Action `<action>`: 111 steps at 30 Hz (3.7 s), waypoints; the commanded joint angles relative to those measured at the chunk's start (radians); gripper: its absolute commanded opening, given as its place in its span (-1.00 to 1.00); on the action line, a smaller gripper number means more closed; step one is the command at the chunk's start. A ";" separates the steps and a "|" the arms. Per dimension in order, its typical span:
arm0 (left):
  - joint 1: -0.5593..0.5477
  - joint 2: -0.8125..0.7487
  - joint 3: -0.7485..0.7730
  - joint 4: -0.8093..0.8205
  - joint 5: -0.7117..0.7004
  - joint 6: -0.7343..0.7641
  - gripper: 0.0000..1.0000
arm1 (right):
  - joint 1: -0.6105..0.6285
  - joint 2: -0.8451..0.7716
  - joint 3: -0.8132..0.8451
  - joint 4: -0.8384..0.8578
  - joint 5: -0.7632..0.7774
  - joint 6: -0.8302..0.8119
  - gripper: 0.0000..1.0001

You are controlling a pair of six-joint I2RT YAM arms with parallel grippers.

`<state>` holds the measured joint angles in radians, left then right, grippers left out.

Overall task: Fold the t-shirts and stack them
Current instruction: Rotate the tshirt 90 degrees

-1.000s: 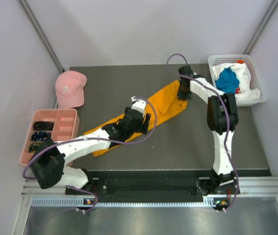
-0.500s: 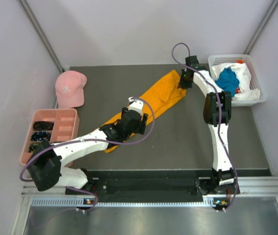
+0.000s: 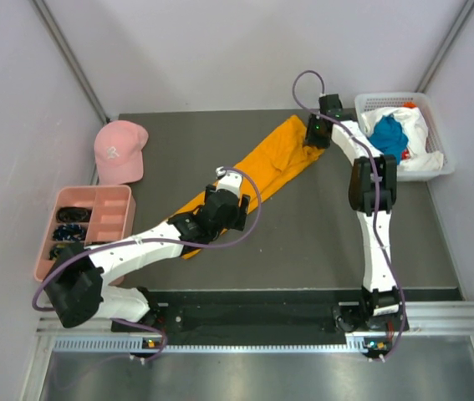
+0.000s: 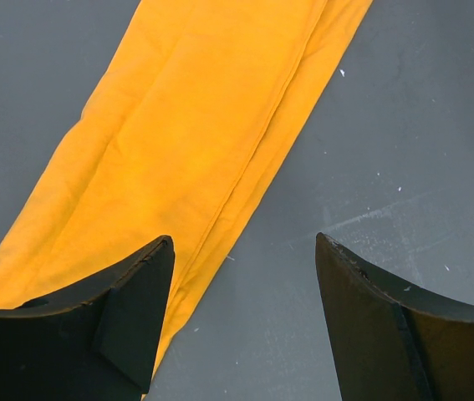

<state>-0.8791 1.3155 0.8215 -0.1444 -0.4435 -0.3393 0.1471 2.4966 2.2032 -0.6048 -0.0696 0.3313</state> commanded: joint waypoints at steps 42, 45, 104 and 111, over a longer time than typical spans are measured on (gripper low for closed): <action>-0.084 0.445 0.194 -0.444 -0.282 -0.135 0.33 | 0.060 -0.959 -0.844 0.252 0.096 0.058 0.25; -0.089 0.475 0.214 -0.480 -0.302 -0.155 0.29 | 0.060 -0.976 -0.850 0.252 0.099 0.061 0.25; -0.211 0.585 0.355 -0.593 -0.170 -0.184 -1.00 | 0.062 -1.048 -0.913 0.231 0.105 0.054 0.27; -0.369 0.660 0.456 -0.652 -0.100 -0.176 -1.00 | 0.060 -1.053 -0.902 0.223 0.103 0.054 0.27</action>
<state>-1.1744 1.9324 1.2224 -0.7605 -0.6422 -0.5159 0.1989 1.4914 1.2827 -0.3912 0.0277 0.3882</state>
